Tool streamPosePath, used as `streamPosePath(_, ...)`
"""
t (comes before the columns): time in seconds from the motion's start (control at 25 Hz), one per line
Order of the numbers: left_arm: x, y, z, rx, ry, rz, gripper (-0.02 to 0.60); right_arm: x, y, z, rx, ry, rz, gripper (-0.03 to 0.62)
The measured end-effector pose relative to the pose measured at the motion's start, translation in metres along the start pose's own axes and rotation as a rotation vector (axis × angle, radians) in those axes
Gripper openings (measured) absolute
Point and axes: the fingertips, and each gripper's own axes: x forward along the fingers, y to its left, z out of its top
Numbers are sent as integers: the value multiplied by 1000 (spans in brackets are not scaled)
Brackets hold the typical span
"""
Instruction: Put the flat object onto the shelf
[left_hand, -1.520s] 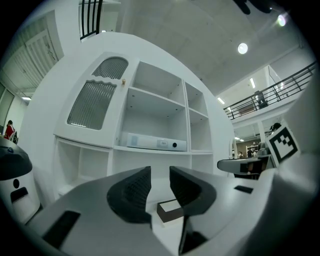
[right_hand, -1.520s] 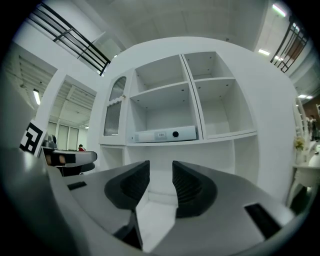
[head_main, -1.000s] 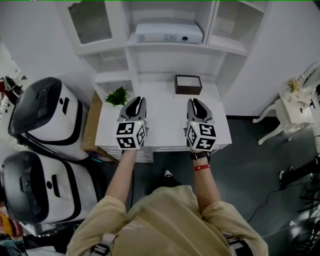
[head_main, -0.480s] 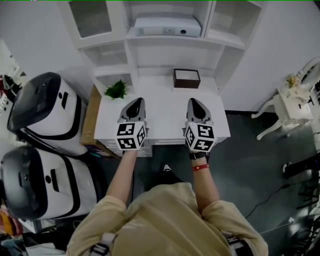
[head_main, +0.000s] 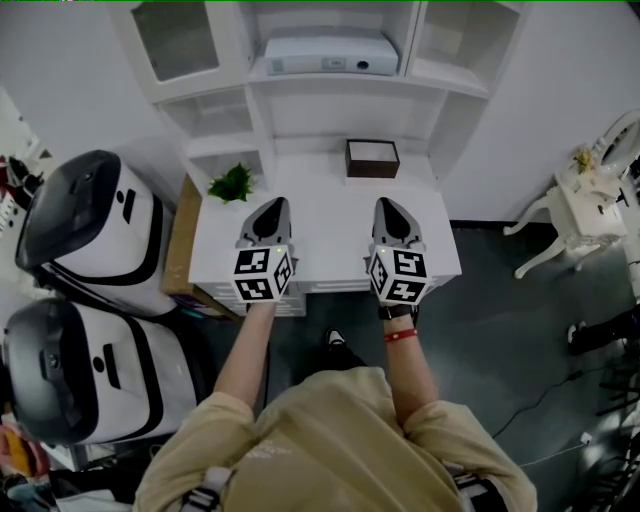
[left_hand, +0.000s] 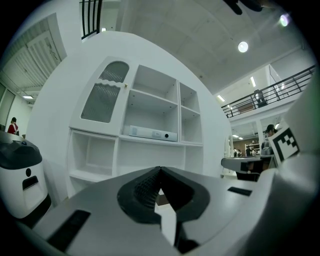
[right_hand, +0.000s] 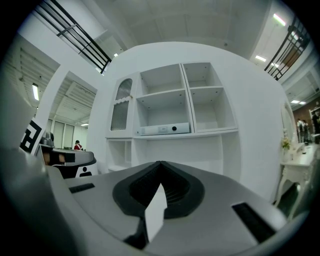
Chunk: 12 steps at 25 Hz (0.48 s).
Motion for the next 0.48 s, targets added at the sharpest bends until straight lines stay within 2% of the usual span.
streamPosePath(0.48,37,13,-4,-21,15,-3,20,35,-11,-3,6,8,1,23)
